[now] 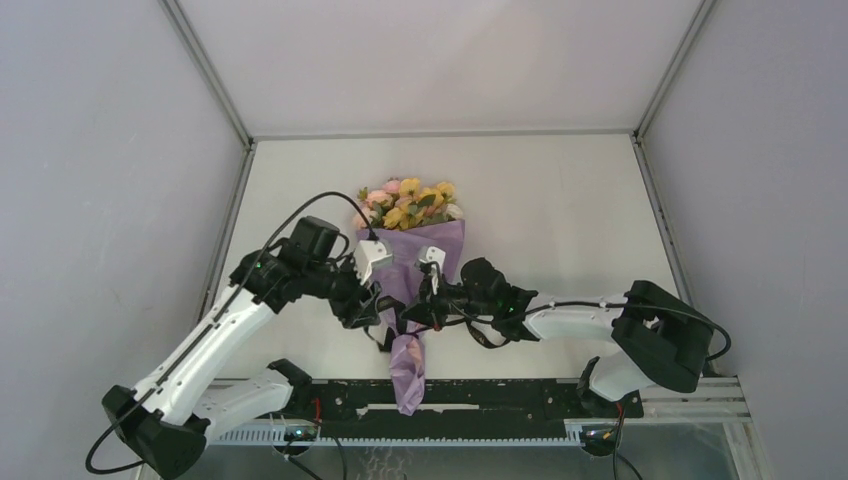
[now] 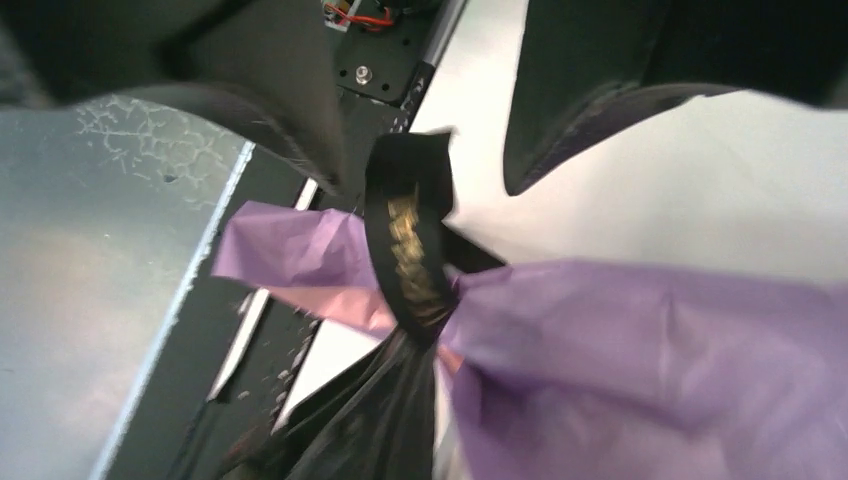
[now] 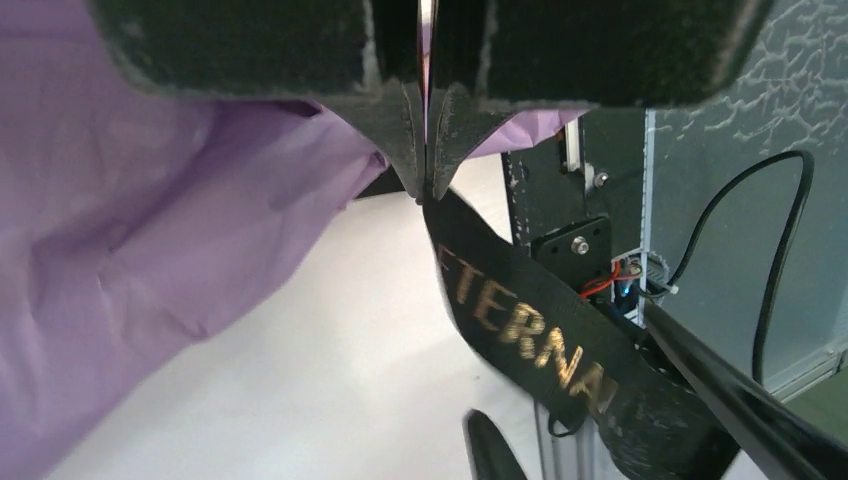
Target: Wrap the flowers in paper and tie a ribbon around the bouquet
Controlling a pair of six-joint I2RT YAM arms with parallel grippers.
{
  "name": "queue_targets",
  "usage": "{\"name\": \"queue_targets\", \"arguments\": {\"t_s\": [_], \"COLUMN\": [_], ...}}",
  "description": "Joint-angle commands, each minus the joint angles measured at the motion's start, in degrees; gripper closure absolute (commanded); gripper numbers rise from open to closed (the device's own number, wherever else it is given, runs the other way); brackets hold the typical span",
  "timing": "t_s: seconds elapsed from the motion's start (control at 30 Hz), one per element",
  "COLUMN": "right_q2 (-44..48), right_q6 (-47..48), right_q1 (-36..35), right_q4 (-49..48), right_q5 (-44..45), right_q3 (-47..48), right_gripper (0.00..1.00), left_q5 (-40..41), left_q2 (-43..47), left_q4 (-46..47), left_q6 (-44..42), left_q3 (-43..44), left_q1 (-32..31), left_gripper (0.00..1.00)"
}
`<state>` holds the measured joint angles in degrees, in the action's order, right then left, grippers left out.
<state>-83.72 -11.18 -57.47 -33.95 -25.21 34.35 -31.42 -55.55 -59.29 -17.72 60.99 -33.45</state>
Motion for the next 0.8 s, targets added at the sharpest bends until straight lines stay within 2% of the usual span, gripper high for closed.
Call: {"name": "queue_targets", "arguments": {"t_s": [0.0,0.1,0.17,0.23,0.33,0.47,0.6,0.77], "right_q2": [3.2,2.8,2.2,2.0,1.6,0.9,-0.1,0.1], "right_q6": [-4.8,-6.4,-7.4,-8.3,-9.2,-10.9,-11.5,-12.8], "right_q1": [0.4,0.1,-0.2,-0.3,-0.1,1.2,2.7,4.2], "right_q4": [4.4,5.7,6.3,6.1,5.2,5.2,6.8,8.9], "right_q5": [4.7,4.6,4.1,4.0,3.3,0.8,-0.3,0.3], "right_q3": [2.3,3.3,4.1,4.2,4.2,4.7,6.2,7.3], "right_gripper": [1.0,1.0,1.0,1.0,1.0,1.0,1.0,1.0], "left_q5": [5.6,9.1,7.8,5.4,4.2,4.7,9.2,9.3], "left_q2": [1.6,1.1,3.2,5.7,6.5,4.7,5.2,1.8], "left_q4": [3.6,-1.3,-1.8,4.7,22.3,41.5,53.1,64.1], "left_q6": [-9.4,-17.1,-21.2,-20.0,-9.6,5.7,15.3,27.6], "left_q3": [-8.2,-6.7,-7.4,-10.7,-18.5,-26.5,-31.1,-37.8], "left_q1": [1.9,1.9,1.9,0.6,-3.6,-4.7,-4.8,-4.8], "left_gripper": [0.31,0.23,0.19,0.11,0.07,0.11,0.17,0.36]}}
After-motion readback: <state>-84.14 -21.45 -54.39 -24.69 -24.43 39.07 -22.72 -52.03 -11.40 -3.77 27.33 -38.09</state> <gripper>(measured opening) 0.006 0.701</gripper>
